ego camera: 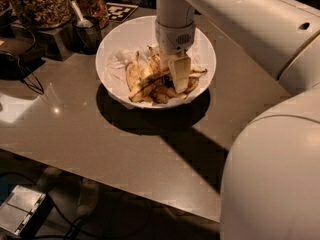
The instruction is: Pick banana from white bowl
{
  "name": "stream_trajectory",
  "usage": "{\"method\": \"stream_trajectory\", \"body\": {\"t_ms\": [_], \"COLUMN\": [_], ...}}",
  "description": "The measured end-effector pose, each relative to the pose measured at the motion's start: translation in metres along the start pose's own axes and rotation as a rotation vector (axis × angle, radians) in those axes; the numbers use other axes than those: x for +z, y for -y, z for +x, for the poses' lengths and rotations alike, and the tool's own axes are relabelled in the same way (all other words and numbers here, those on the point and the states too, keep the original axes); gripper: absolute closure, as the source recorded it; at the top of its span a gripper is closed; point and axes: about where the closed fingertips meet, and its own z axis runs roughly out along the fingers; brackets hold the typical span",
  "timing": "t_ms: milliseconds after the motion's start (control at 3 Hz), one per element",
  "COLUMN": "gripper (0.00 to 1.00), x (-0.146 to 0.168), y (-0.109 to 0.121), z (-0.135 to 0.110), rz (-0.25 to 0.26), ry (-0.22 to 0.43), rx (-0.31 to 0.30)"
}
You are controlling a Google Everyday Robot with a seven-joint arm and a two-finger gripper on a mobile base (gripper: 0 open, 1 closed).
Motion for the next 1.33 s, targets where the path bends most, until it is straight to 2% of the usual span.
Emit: {"method": "stream_trajectory", "body": {"t_ms": [333,667,1333], "gripper": [0.95,1.0,1.0], "x": [0.0,-0.006,-0.05], "y": [0.0,0.003,-0.034], "z": [0.0,-0.001,-0.005], "rz": [0.0,0.047,0.156], "ry": [0.0,0.031,0.138], "rx": [0.0,0.011,0.079]}}
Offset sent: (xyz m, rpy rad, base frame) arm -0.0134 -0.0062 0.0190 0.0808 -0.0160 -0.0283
